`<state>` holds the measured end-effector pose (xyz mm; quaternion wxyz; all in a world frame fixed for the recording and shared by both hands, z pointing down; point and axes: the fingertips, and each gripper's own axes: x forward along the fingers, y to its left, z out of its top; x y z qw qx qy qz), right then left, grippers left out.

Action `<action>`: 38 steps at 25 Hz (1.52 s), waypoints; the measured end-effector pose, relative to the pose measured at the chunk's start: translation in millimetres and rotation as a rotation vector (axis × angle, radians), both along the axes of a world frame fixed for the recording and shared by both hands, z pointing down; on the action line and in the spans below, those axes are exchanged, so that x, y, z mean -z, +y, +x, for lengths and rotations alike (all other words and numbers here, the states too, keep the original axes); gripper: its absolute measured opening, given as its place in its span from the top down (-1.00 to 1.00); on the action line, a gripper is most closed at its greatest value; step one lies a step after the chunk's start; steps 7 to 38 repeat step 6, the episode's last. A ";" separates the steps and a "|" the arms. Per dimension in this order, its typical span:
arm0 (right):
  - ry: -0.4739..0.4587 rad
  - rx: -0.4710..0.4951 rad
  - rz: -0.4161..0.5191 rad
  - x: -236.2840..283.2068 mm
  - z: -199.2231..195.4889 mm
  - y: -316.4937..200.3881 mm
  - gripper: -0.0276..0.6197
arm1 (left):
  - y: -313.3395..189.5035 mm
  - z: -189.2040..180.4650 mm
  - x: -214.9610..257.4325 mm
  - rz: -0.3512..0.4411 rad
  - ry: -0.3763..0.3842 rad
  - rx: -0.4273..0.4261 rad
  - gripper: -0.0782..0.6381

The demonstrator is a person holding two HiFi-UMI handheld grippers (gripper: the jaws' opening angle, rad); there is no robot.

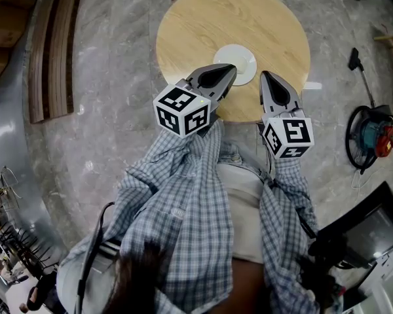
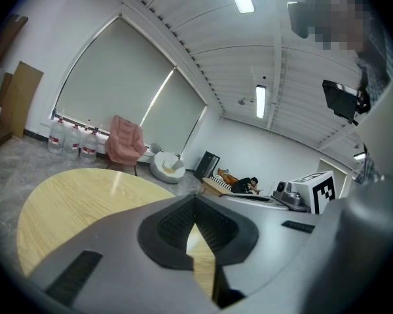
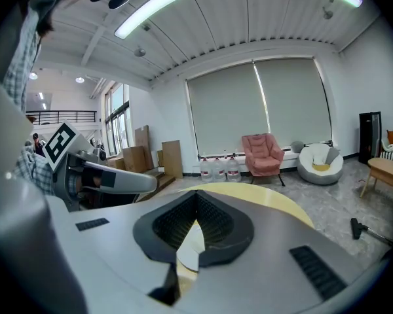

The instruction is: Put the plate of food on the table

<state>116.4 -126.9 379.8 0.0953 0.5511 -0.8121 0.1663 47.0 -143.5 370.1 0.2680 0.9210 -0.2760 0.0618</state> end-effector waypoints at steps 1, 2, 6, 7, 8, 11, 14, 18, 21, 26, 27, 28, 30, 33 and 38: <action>0.000 0.002 -0.002 -0.1 -1.0 0.1 0.89 | -0.1 -0.8 0.1 -0.001 0.001 0.001 0.76; -0.001 0.003 -0.004 -0.2 -1.8 0.1 0.89 | -0.3 -1.5 0.2 -0.003 0.001 0.001 0.76; -0.004 0.008 -0.008 -0.2 -4.0 -0.4 0.89 | -0.9 -3.5 0.9 -0.006 0.002 0.003 0.76; -0.004 0.008 -0.008 -0.2 -4.0 -0.4 0.89 | -0.9 -3.5 0.9 -0.006 0.002 0.003 0.76; -0.004 0.008 -0.008 -0.2 -4.0 -0.4 0.89 | -0.9 -3.5 0.9 -0.006 0.002 0.003 0.76; -0.004 0.008 -0.008 -0.2 -4.0 -0.4 0.89 | -0.9 -3.5 0.9 -0.006 0.002 0.003 0.76; -0.004 0.008 -0.008 -0.2 -4.0 -0.4 0.89 | -0.9 -3.5 0.9 -0.006 0.002 0.003 0.76; -0.004 0.008 -0.008 -0.2 -4.0 -0.4 0.89 | -0.9 -3.5 0.9 -0.006 0.002 0.003 0.76; -0.004 0.008 -0.008 -0.2 -4.0 -0.4 0.89 | -0.9 -3.5 0.9 -0.006 0.002 0.003 0.76; -0.004 0.008 -0.008 -0.2 -4.0 -0.4 0.89 | -0.9 -3.5 0.9 -0.006 0.002 0.003 0.76; -0.004 0.008 -0.008 -0.2 -4.0 -0.4 0.89 | -0.9 -3.5 0.9 -0.006 0.002 0.003 0.76; -0.004 0.008 -0.008 -0.2 -4.0 -0.4 0.89 | -0.9 -3.5 0.9 -0.006 0.002 0.003 0.76; -0.004 0.008 -0.008 -0.2 -4.0 -0.4 0.89 | -0.9 -3.5 0.9 -0.006 0.002 0.003 0.76; -0.004 0.008 -0.008 -0.2 -4.0 -0.4 0.89 | -0.9 -3.5 0.9 -0.006 0.002 0.003 0.76; -0.004 0.008 -0.008 -0.2 -4.0 -0.4 0.89 | -0.9 -3.5 0.9 -0.006 0.002 0.003 0.76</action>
